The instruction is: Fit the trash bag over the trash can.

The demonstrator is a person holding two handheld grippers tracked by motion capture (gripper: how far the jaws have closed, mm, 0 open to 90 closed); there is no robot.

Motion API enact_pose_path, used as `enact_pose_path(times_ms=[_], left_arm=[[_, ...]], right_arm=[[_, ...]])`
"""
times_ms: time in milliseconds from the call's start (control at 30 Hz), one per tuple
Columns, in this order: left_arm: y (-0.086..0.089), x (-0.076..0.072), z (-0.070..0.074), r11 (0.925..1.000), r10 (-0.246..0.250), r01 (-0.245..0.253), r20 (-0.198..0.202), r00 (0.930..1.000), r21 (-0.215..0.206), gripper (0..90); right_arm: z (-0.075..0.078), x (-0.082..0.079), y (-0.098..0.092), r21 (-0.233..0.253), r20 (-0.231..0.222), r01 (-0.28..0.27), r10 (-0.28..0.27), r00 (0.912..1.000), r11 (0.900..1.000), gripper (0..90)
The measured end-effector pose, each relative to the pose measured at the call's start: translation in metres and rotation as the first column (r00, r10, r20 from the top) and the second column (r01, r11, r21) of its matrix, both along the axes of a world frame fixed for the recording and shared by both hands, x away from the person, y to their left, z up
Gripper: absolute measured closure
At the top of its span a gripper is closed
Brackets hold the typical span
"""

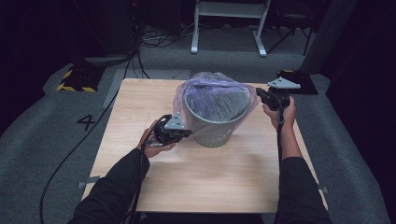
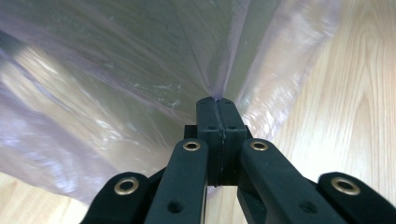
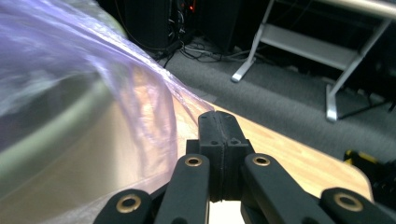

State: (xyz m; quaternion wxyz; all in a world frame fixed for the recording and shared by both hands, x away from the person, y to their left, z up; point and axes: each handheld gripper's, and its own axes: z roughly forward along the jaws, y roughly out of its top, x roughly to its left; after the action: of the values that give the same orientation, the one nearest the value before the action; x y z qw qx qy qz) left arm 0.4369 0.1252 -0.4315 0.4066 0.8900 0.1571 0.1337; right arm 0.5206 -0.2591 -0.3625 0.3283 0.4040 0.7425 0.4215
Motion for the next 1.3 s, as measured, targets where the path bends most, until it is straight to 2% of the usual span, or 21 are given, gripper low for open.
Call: enact_pose_path(times_ms=[100,233,333,367,400,467,500,600,667,733,800,867,900,967,1033,1067,1100,1133,1167,1233,1300], left_arm=[[0.002,-0.001,-0.008,0.9991,-0.024,0.025,-0.029,0.9993,0.034,90.0],[-0.003,-0.008,-0.02,0.9956,-0.047,0.05,-0.038,0.9981,0.079,90.0],[-0.006,-0.011,-0.028,0.9956,-0.046,0.05,-0.044,0.998,0.08,90.0],[-0.006,-0.011,-0.03,0.9964,-0.028,0.031,-0.036,0.999,0.079,89.7],[-0.005,-0.011,-0.029,0.9974,-0.006,0.009,-0.039,0.9992,0.071,80.8],[0.002,-0.014,-0.023,0.9996,-0.028,0.028,-0.034,0.999,0.009,68.8],[0.006,-0.016,-0.018,0.9998,-0.014,0.014,-0.02,0.9997,-0.015,60.8],[0.022,-0.022,-0.003,0.9961,0.015,-0.015,0.0,0.9999,-0.087,41.5],[0.034,-0.024,0.008,0.988,0.042,-0.039,0.016,0.999,-0.149,31.2],[0.044,-0.022,0.02,0.981,0.061,-0.056,0.023,0.9979,-0.186,21.6],[0.052,-0.019,0.035,0.9709,0.082,-0.069,0.05,0.9953,-0.229,16.8],[0.06,-0.009,0.05,0.9473,0.106,-0.083,0.057,0.9928,-0.309,16.7],[0.06,-0.005,0.055,0.9432,0.136,-0.11,0.061,0.9889,-0.313,17.4],[0.057,0.011,0.066,0.9309,0.253,-0.221,0.076,0.9646,-0.291,22.7],[0.053,0.028,0.074,0.916,0.284,-0.253,0.057,0.9572,-0.311,23.7],[0.049,0.038,0.077,0.9098,0.308,-0.278,0.053,0.9498,-0.308,23.7],[0.047,0.043,0.078,0.9073,0.32,-0.29,0.052,0.9461,-0.305,23.6],[0.043,0.052,0.08,0.9049,0.339,-0.309,0.058,0.939,-0.293,23.5],[0.041,0.057,0.08,0.9015,0.349,-0.321,0.05,0.9357,-0.29,23.6],[0.038,0.07,0.081,0.8941,0.341,-0.316,0.023,0.9399,-0.317,23.4],[0.036,0.08,0.082,0.885,0.351,-0.328,0.012,0.9363,-0.331,24.4]], right_arm=[[-0.007,0.007,0.001,-0.003,-0.036,0.025,-0.025,0.999,1.0,90.0],[-0.022,0.009,0.002,0.011,-0.083,0.024,-0.023,0.9963,1.0,90.0],[-0.036,0.01,0.003,0.018,-0.133,0.003,-0.001,0.9911,1.0,90.0],[-0.038,0.01,0.004,0.02,-0.138,0.0,0.003,0.9904,1.0,90.0],[-0.04,0.01,0.004,0.027,-0.136,-0.007,0.01,0.9907,1.0,90.0],[-0.04,0.008,0.004,0.039,-0.128,-0.007,0.012,0.9917,0.999,90.0],[-0.039,0.007,0.003,0.042,-0.122,-0.007,0.012,0.9925,0.999,90.0],[-0.035,0.004,0.0,0.052,-0.101,0.0,0.006,0.9949,0.999,90.0],[-0.032,0.003,-0.003,0.069,-0.089,0.005,0.002,0.996,0.998,90.0],[-0.029,0.001,-0.005,0.077,-0.077,0.01,-0.004,0.997,0.997,90.0],[-0.027,0.0,-0.006,0.076,-0.068,0.008,-0.003,0.9977,0.997,90.0],[-0.024,-0.001,-0.008,0.088,-0.054,0.008,-0.003,0.9985,0.996,90.0],[-0.023,-0.001,-0.008,0.091,-0.047,0.006,-0.001,0.9989,0.996,90.0],[-0.022,-0.001,-0.008,0.089,-0.042,0.011,-0.007,0.9991,0.996,90.0],[-0.021,-0.001,-0.008,0.093,-0.031,0.013,-0.01,0.9995,0.996,90.0],[-0.02,-0.001,-0.008,0.1,-0.028,0.014,-0.011,0.9995,0.995,90.0],[-0.02,-0.001,-0.008,0.108,-0.027,0.01,-0.007,0.9996,0.994,90.0],[-0.02,-0.001,-0.007,0.109,-0.027,0.007,-0.004,0.9996,0.994,90.0],[-0.02,-0.001,-0.006,0.105,-0.025,0.005,-0.003,0.9997,0.994,90.0],[-0.021,-0.001,-0.005,0.1,-0.028,0.001,0.002,0.9996,0.995,90.0],[-0.021,-0.001,-0.004,0.097,-0.024,0.003,-0.001,0.9997,0.995,89.9]])
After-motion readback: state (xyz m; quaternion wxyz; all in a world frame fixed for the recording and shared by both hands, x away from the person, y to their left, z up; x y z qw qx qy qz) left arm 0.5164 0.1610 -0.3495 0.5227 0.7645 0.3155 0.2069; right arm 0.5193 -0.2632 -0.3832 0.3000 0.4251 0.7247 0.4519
